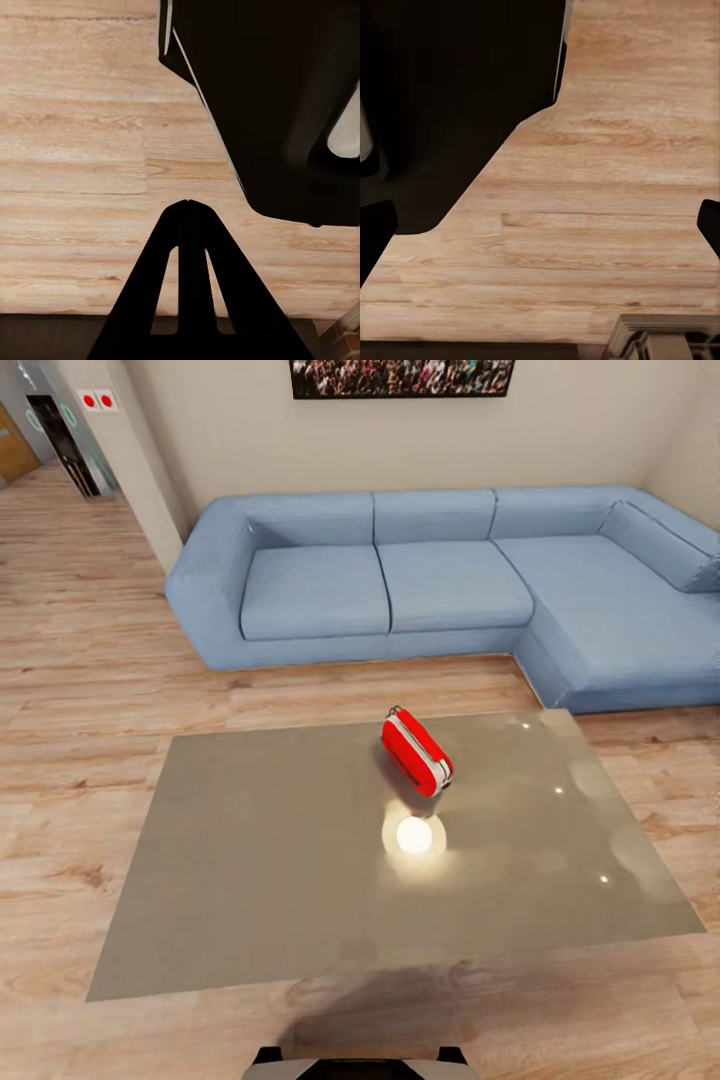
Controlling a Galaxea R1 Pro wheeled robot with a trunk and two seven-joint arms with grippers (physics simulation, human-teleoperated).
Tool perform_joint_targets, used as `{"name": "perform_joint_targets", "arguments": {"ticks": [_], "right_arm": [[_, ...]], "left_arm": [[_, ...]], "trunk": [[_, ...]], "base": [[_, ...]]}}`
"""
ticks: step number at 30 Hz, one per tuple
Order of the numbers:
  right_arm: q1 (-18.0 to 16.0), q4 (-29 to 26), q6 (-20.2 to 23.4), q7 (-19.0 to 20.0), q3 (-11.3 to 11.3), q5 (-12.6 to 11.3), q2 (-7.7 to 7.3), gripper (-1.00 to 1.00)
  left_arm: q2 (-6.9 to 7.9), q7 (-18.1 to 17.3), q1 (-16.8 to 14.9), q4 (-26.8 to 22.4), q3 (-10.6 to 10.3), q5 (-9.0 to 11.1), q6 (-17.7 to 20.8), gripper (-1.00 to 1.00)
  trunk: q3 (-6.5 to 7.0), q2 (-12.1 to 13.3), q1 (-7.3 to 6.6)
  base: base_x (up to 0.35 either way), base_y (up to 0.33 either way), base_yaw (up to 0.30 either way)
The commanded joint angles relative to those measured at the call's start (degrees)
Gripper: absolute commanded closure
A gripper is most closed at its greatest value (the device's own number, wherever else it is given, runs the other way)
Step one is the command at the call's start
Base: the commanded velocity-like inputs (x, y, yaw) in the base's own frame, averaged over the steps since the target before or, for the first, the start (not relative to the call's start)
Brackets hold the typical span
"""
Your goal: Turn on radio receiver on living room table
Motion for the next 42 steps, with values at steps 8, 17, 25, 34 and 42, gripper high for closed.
{"name": "perform_joint_targets", "arguments": {"ticks": [8,17,25,34,42], "right_arm": [[0.0,0.0,0.1,0.0,0.1,0.2,-0.03,-1.0],[0.0,0.0,0.0,0.0,0.0,0.0,0.02,-1.0],[0.0,0.0,0.0,0.1,0.0,-0.1,-0.07,-1.0],[0.0,0.0,0.1,0.1,-0.1,-0.3,-0.1,-1.0],[0.0,0.0,0.2,0.1,-0.1,-0.3,-0.11,-1.0]], "left_arm": [[0.0,0.0,0.0,0.0,0.0,0.0,0.0,1.0],[0.0,0.0,0.0,0.0,0.0,0.0,0.0,1.0],[0.0,0.0,0.0,0.0,0.0,-0.1,0.0,1.0],[0.0,0.0,0.0,0.0,0.0,0.0,0.0,1.0],[0.0,0.0,0.0,0.0,0.0,-0.1,0.0,1.0]], "trunk": [[0.6,0.0,0.0],[1.01,0.0,0.0],[1.69,0.0,0.0],[2.49,0.0,0.0],[3.13,0.0,0.0]], "base": [[0.0,0.0,-0.054],[0.0,0.0,-0.002],[0.0,0.0,-0.01],[0.0,0.0,-0.05],[0.0,0.0,-0.157]]}}
